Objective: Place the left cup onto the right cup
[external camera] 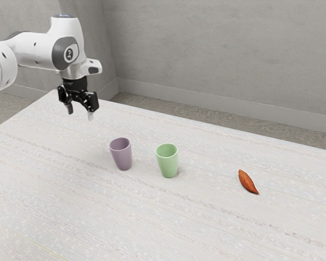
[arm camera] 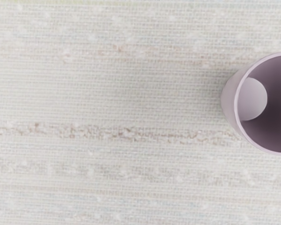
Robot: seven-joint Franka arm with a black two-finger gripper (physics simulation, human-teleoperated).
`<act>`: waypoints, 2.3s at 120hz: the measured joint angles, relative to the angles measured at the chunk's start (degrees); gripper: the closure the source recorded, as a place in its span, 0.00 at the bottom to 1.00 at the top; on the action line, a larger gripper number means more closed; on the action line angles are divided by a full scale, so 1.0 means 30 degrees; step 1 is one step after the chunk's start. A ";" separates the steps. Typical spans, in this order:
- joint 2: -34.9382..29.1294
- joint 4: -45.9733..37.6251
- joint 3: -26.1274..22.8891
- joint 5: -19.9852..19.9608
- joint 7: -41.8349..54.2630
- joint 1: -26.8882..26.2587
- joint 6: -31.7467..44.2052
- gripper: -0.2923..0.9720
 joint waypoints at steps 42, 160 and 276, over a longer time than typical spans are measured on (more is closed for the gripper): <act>0.0354 -0.0159 -0.0042 -0.0394 0.0172 -0.0746 0.0619 0.25; 0.3978 0.0371 -0.0043 -0.2537 -0.0527 -0.1066 0.2195 0.25; 0.4870 0.1124 -0.0072 -0.2556 -0.0823 -0.1049 0.2414 0.59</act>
